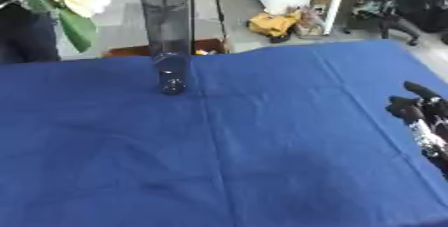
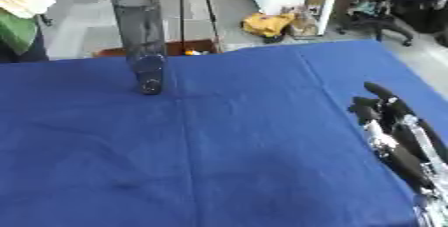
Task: Arrange flowers into the vase.
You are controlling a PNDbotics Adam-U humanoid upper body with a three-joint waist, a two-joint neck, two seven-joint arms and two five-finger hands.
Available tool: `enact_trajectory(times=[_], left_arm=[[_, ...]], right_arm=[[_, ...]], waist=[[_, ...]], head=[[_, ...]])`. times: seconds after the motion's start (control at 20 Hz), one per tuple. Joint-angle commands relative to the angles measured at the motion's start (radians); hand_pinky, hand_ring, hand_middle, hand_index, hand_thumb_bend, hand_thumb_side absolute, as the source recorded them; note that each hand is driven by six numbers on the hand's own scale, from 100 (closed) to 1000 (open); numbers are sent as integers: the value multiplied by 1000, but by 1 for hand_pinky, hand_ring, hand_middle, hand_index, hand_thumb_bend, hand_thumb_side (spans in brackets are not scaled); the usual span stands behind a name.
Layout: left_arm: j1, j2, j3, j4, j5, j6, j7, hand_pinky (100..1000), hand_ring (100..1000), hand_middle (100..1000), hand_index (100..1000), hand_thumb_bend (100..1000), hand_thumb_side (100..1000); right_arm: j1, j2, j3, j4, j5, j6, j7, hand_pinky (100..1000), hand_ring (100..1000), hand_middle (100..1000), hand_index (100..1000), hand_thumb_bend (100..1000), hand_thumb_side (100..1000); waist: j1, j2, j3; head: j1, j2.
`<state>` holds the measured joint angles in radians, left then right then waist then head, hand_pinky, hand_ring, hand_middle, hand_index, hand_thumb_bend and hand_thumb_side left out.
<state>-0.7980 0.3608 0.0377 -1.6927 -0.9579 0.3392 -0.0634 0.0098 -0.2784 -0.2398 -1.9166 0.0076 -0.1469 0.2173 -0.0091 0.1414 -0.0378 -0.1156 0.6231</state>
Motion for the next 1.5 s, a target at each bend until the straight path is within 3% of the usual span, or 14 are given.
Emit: enact_trajectory(times=[0.05,0.65,0.95,1.5], left_arm=[[-53,38,15,38,59,5,22,100,100,100,100,100,267],[-216,20,37,305,263,-25,177,100,100,100,100,100,321],[-251,27,44,357,369,-50,254,100,100,100,100,100,346],[-291,17,93,342,563,-126,441,100,100,100,100,100,366]], right_arm=[[-4,-19,-4,-6,-6,0,1,864,901,643,958,100,559],[-8,-26,3,1,-11,0,10,864,901,643,958,100,564],[-10,-28,5,3,-13,0,14,863,901,643,958,100,565],[-10,-35,7,9,-18,5,17,863,900,643,958,100,564]], waist=[[1,-30,-5],[13,-38,-60],[18,-41,-82],[30,-59,-103]], head=[[1,-10],[18,-17],[18,-18],[27,-16]])
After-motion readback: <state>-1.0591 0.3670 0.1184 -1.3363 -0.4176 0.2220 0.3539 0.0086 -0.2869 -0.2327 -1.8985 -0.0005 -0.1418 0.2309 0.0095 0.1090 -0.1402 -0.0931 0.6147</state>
